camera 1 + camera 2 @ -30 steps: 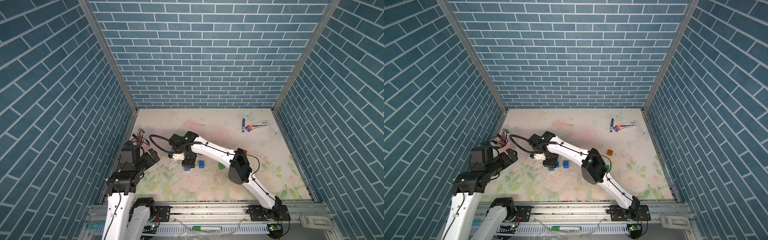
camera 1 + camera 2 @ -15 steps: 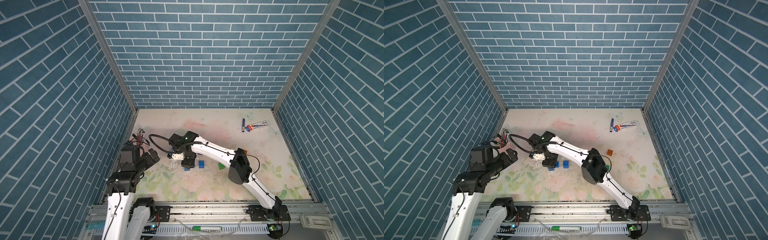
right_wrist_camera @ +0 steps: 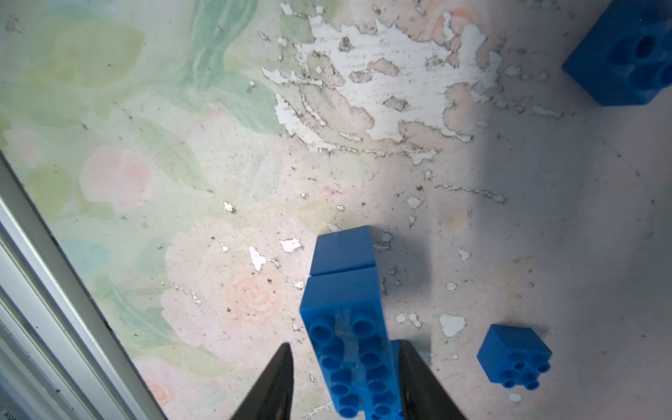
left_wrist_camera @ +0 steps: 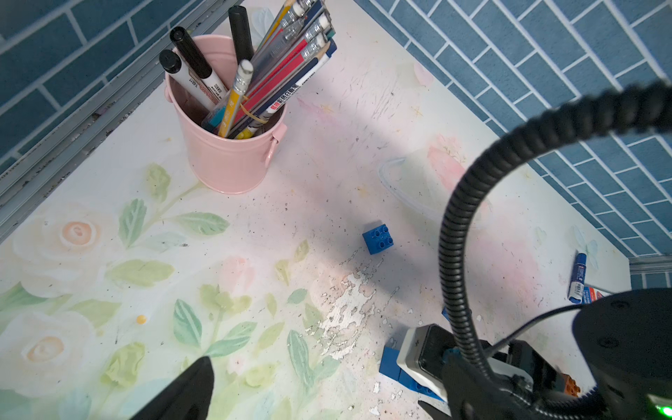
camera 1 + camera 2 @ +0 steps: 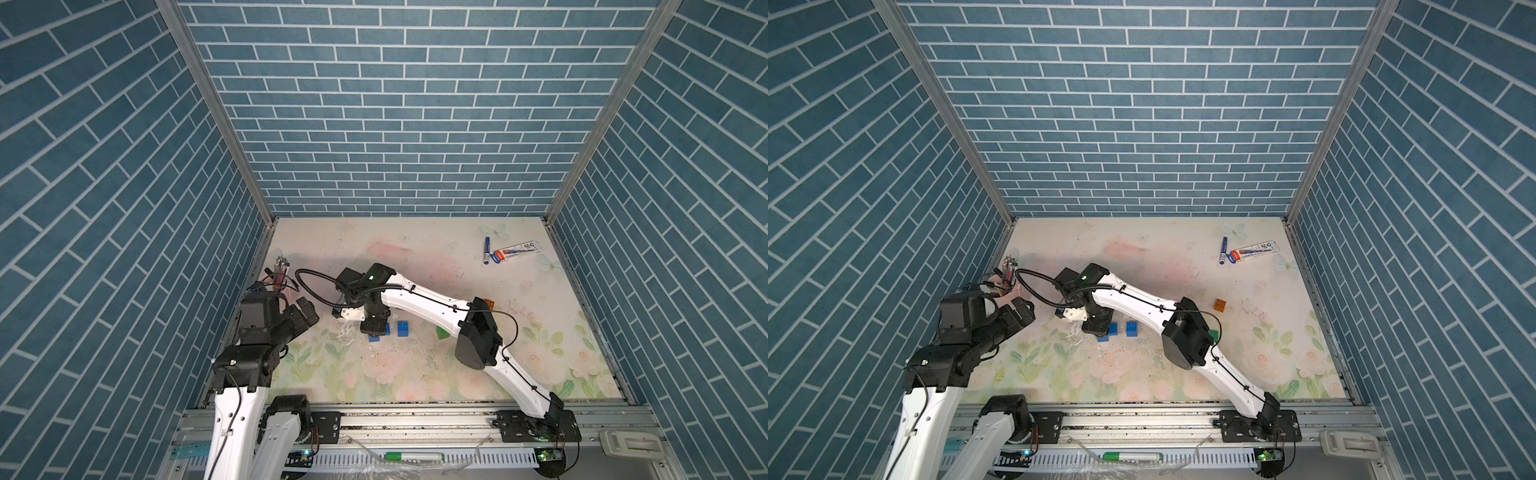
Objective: Assemble the letter h with lego
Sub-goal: Pick up the lego brick from the center of the board.
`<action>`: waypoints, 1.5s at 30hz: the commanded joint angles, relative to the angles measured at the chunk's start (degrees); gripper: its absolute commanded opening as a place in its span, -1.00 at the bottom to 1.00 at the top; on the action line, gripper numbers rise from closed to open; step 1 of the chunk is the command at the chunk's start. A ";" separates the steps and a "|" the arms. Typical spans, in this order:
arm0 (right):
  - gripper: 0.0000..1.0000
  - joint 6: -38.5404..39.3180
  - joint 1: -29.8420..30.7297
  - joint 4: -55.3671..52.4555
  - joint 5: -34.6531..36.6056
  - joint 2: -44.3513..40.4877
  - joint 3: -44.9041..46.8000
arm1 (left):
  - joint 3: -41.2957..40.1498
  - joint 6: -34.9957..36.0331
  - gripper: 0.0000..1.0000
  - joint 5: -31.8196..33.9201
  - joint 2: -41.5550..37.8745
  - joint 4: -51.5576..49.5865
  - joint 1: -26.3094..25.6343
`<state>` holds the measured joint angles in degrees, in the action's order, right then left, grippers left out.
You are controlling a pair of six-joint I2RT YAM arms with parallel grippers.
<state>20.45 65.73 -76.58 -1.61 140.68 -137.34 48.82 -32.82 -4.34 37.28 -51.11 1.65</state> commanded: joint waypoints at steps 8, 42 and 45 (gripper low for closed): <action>-0.17 2.67 0.47 -0.58 -0.51 2.37 -1.71 | -0.81 -0.14 0.99 -0.06 -0.37 0.67 0.28; -1.00 2.59 0.44 -8.49 -7.03 10.10 -2.73 | -1.09 -0.14 0.99 -1.17 0.41 1.01 0.28; -1.00 2.49 0.39 -8.97 -7.76 11.38 -2.93 | -1.09 -0.14 0.99 -1.21 0.42 1.12 0.28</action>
<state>21.08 65.32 -80.95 -4.99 145.58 -142.39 48.56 -32.82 -5.30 37.60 -50.78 1.65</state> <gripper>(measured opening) 0.346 0.994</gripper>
